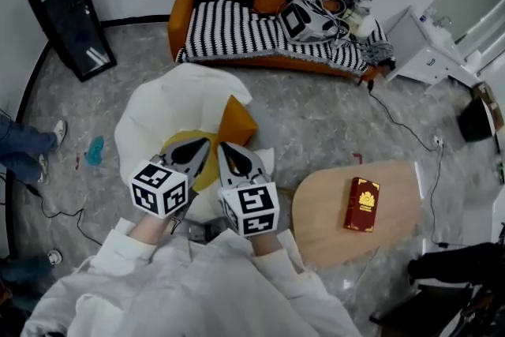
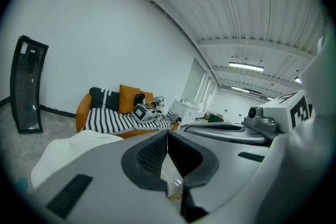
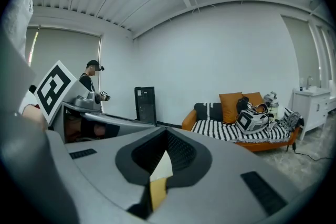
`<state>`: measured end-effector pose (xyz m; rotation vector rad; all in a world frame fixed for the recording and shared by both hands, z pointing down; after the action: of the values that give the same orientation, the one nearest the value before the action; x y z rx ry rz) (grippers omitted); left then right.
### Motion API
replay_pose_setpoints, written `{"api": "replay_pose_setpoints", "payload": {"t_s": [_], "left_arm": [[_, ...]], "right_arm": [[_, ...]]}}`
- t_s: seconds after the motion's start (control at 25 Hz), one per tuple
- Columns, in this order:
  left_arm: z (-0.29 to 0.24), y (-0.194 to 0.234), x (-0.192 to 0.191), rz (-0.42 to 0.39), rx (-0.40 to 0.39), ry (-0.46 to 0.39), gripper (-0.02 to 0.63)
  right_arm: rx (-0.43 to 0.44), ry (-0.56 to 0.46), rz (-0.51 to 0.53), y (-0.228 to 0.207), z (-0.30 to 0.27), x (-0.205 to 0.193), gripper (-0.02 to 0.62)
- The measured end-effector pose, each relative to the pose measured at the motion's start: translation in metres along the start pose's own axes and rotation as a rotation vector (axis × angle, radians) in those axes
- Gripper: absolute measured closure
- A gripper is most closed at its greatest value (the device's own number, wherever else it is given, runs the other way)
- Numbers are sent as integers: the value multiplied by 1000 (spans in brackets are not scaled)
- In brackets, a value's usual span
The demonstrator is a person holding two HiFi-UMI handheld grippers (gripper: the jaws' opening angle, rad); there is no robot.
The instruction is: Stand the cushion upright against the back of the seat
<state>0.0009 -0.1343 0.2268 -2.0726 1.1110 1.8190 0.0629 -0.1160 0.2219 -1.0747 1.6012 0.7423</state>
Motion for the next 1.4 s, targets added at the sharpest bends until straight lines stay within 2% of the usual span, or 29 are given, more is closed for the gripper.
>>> {"api": "replay_pose_setpoints", "payload": {"t_s": [0.2,0.56,1.4], "left_arm": [[-1,-2,6,-9,0,-9,598],[-3,-5,3,18,-5,-16,598],[-12,-15,-12,-1,-20,47,598]], "right_arm": [[-2,-19,6,3,-1,12,584],[7,-12,3,2,3,9,584],[-10,-5,2,-4,7,3,584]]}}
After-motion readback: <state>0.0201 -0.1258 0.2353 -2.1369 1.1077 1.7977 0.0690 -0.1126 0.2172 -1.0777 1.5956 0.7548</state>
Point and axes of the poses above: the fingertips, and each gripper's own axes: z backward along the fingers, y to its left, x out of its top, the point moved 3 cm from there along z, backward along the fingers, and after that the axes turned 3 degrees about -x, right-handed, at the moved point
